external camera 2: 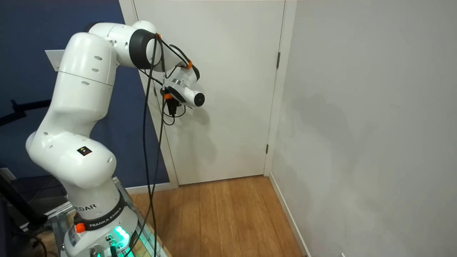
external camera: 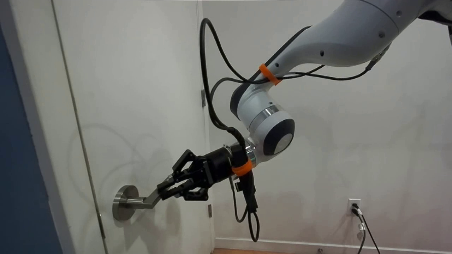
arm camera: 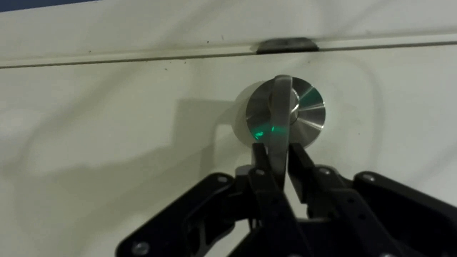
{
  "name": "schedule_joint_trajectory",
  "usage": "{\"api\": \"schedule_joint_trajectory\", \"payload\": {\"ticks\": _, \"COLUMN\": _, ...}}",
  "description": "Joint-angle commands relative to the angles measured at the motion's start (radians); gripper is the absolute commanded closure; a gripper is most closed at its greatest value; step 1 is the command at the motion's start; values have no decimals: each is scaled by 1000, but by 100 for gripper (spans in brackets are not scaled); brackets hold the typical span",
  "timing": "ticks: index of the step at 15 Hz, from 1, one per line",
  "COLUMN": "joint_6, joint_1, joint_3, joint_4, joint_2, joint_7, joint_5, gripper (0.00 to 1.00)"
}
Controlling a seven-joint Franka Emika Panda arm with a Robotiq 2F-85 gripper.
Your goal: Open the door
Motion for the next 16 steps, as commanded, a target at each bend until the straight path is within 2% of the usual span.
{"api": "schedule_joint_trajectory", "payload": {"ticks": 1, "joint_6": 6, "joint_1": 10, "joint_3": -21, "joint_4": 0, "joint_2": 2, "joint_7": -78, "joint_5": 75, "gripper": 62}}
{"api": "schedule_joint_trajectory", "payload": {"ticks": 2, "joint_6": 8, "joint_1": 12, "joint_3": -25, "joint_4": 7, "joint_2": 8, "joint_7": -93, "joint_5": 89, "gripper": 54}}
{"api": "schedule_joint_trajectory", "payload": {"ticks": 3, "joint_6": 6, "joint_1": 14, "joint_3": -28, "joint_4": 16, "joint_2": 15, "joint_7": -108, "joint_5": 102, "gripper": 51}}
{"api": "schedule_joint_trajectory", "payload": {"ticks": 4, "joint_6": 5, "joint_1": 16, "joint_3": -30, "joint_4": 21, "joint_2": 19, "joint_7": -120, "joint_5": 111, "gripper": 51}}
{"api": "schedule_joint_trajectory", "payload": {"ticks": 6, "joint_6": 0, "joint_1": 17, "joint_3": -33, "joint_4": 26, "joint_2": 24, "joint_7": -148, "joint_5": 139, "gripper": 61}}
{"api": "schedule_joint_trajectory", "payload": {"ticks": 9, "joint_6": -1, "joint_1": 21, "joint_3": -35, "joint_4": 37, "joint_2": 34, "joint_7": -177, "joint_5": 169, "gripper": 81}}
{"api": "schedule_joint_trajectory", "payload": {"ticks": 10, "joint_6": -2, "joint_1": 24, "joint_3": -37, "joint_4": 41, "joint_2": 40, "joint_7": -176, "joint_5": 165, "gripper": 83}}
{"api": "schedule_joint_trajectory", "payload": {"ticks": 11, "joint_6": -13, "joint_1": 25, "joint_3": -39, "joint_4": 46, "joint_2": 45, "joint_7": -174, "joint_5": 168, "gripper": 90}}
{"api": "schedule_joint_trajectory", "payload": {"ticks": 13, "joint_6": -26, "joint_1": 26, "joint_3": -41, "joint_4": 53, "joint_2": 52, "joint_7": -168, "joint_5": 164, "gripper": 96}}
{"api": "schedule_joint_trajectory", "payload": {"ticks": 16, "joint_6": -89, "joint_1": 16, "joint_3": -36, "joint_4": 66, "joint_2": 83, "joint_7": -123, "joint_5": 145, "gripper": 95}}
